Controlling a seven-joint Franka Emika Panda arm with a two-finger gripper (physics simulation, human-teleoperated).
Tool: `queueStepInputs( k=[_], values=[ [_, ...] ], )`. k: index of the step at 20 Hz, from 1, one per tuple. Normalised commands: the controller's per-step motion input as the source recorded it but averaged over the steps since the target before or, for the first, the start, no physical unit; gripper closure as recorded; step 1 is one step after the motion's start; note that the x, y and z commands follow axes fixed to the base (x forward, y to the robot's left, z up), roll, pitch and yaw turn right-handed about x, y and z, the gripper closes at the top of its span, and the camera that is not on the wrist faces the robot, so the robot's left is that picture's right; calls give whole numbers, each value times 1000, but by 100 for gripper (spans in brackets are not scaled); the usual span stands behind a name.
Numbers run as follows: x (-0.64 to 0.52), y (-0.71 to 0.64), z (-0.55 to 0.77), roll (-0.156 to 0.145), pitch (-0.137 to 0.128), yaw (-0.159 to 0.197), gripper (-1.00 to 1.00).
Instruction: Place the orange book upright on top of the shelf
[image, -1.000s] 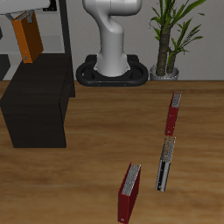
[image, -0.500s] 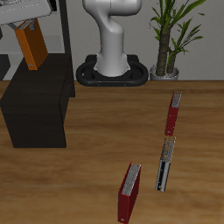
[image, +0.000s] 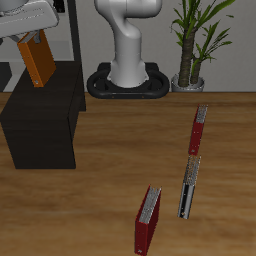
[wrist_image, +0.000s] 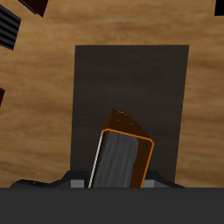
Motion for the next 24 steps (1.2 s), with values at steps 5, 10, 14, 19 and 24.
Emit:
queueStepInputs(
  k=[5,10,14,19,24],
  values=[
    [91,78,-251,-14,38,11,100],
    [85,23,-216,-3,28,-22,100],
    [59,-29,-183,-51,1,41,100],
    [7,-57,-57,-35,-2,-7,-100],
    [-55,9,29,-12,6,-2,-100]
  ],
)
